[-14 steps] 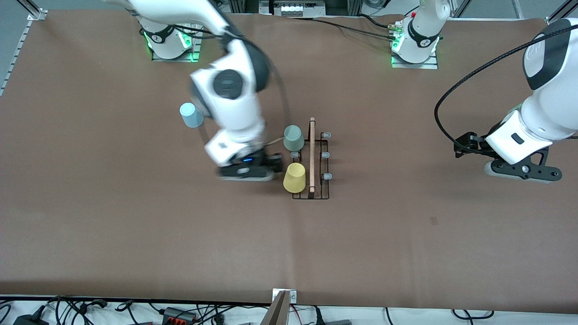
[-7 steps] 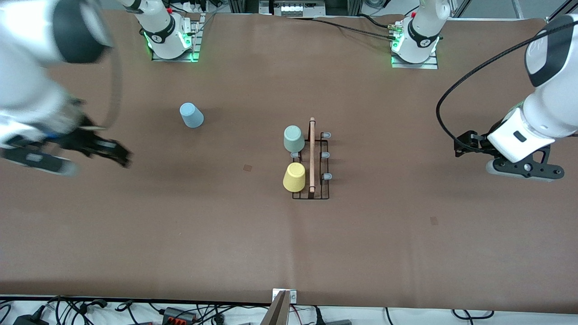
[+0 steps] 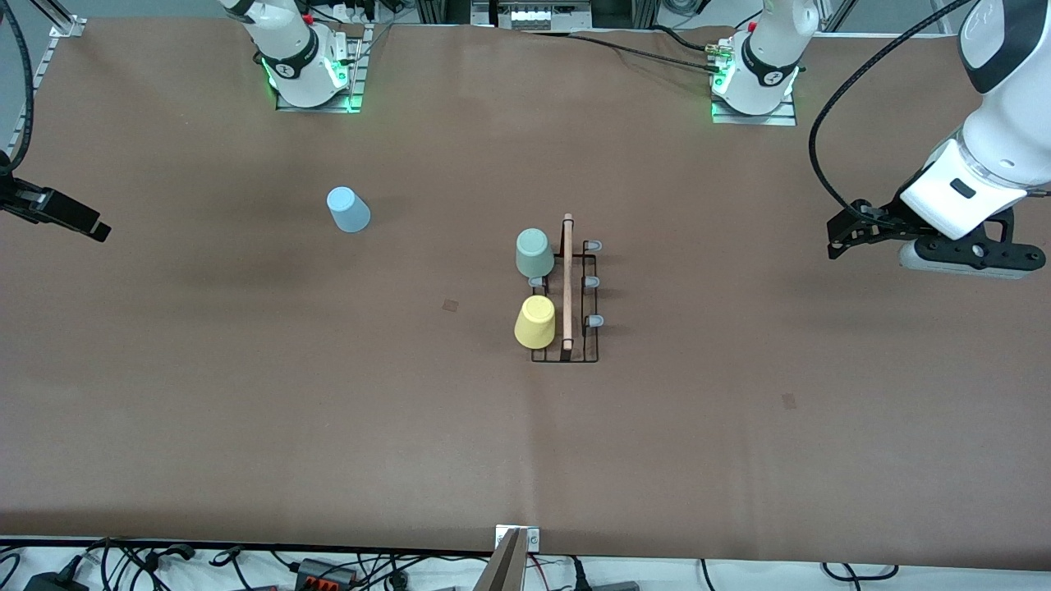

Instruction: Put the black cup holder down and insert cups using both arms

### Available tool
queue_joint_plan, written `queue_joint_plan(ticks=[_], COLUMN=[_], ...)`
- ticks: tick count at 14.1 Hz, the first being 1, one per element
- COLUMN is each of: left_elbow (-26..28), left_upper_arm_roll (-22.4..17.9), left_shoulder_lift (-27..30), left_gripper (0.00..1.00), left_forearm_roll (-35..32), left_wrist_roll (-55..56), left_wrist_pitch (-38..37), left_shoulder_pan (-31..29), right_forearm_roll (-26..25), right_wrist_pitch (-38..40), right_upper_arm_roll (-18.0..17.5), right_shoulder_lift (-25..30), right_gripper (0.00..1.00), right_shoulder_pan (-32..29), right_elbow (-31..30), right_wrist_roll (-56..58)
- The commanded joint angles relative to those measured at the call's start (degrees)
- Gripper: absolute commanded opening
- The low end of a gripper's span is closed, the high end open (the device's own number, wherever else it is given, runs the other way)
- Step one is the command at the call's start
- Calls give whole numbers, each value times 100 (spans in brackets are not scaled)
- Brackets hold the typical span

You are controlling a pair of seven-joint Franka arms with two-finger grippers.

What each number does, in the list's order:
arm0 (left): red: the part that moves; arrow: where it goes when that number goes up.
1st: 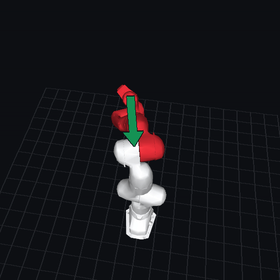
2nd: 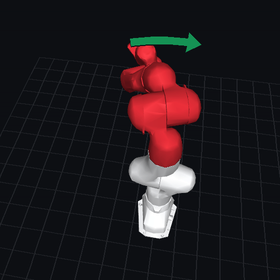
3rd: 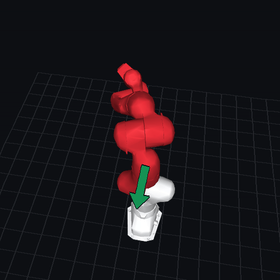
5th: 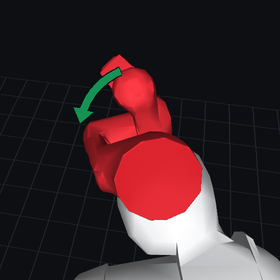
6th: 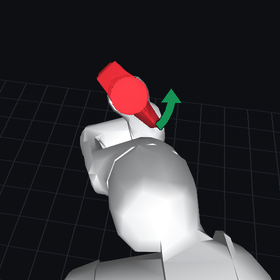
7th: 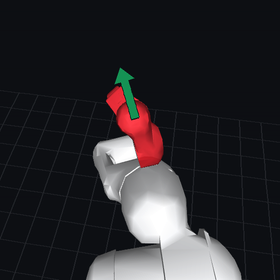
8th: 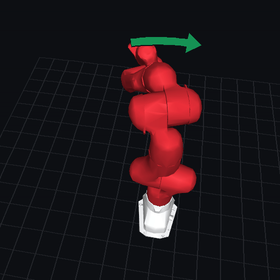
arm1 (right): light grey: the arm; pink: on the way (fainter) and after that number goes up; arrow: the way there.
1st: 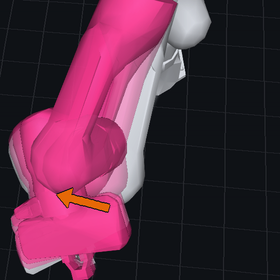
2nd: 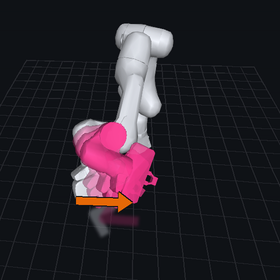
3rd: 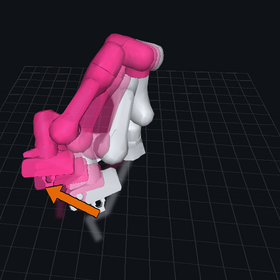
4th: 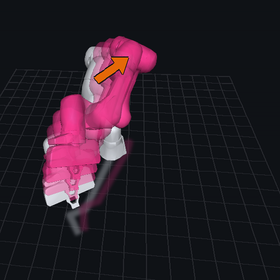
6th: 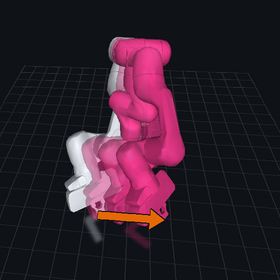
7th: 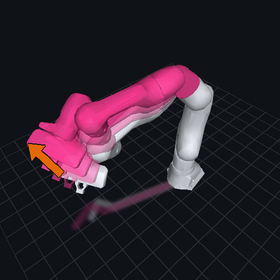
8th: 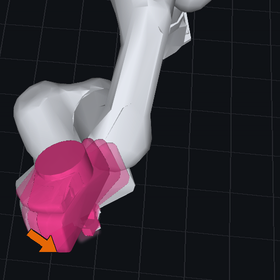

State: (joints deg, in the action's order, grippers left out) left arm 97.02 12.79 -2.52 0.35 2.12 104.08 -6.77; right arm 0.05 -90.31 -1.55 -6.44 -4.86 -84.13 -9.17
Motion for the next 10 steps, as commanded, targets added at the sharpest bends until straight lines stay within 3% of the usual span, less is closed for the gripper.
queue_joint_plan(ticks=[1, 4, 10], left_elbow=[309, 230, -16], left_upper_arm_roll=[31, 22, 31], left_shoulder_lift=[279, 270, 217], left_gripper=[100, 100, 100], left_forearm_roll=[123, 123, 114], left_wrist_roll=[-36, -685, -695], left_wrist_pitch=[122, -80, -546], left_shoulder_pan=[-96, -96, -87], right_forearm_roll=[-32, -40, -5], right_wrist_pitch=[48, 57, 57], right_upper_arm_roll=[41, 50, 41], right_shoulder_lift=[90, 81, 204], right_gripper=[100, 100, 100], right_shoulder_pan=[-6, -76, -182], right_elbow=[-95, -95, -95], right_wrist_roll=[381, 652, 864])
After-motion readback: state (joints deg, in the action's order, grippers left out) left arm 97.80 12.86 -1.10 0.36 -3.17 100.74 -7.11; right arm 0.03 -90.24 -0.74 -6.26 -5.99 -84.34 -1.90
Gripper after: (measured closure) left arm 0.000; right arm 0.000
